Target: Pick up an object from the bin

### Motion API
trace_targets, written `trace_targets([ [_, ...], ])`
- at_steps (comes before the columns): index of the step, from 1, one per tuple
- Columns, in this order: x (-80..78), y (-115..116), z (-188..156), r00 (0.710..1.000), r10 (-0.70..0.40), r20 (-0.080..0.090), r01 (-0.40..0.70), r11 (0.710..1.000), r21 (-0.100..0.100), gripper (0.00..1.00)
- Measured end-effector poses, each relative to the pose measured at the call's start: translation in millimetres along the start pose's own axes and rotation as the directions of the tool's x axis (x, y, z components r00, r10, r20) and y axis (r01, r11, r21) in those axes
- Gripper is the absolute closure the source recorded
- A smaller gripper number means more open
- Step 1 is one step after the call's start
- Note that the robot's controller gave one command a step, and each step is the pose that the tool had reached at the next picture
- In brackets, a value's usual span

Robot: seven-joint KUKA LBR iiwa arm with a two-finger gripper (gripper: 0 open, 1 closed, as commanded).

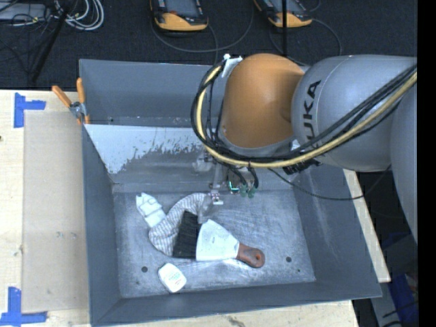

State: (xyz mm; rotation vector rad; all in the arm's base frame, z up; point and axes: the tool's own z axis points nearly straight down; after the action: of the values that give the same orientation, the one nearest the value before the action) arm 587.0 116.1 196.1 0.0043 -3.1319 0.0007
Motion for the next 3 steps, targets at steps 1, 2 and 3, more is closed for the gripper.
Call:
trace_targets([
  [1, -1.4, -0.4, -4.6, 1.000, 0.002, 0.008, -0.002, 1.000, -0.001, 0.00],
  [2, -5.3, 1.8, 25.8, 0.999, -0.032, 0.019, 0.032, 0.999, -0.001, 0.00],
  [3, -8.9, 6.7, 118.2, 0.984, -0.176, 0.008, 0.176, 0.984, -0.003, 1.00],
])
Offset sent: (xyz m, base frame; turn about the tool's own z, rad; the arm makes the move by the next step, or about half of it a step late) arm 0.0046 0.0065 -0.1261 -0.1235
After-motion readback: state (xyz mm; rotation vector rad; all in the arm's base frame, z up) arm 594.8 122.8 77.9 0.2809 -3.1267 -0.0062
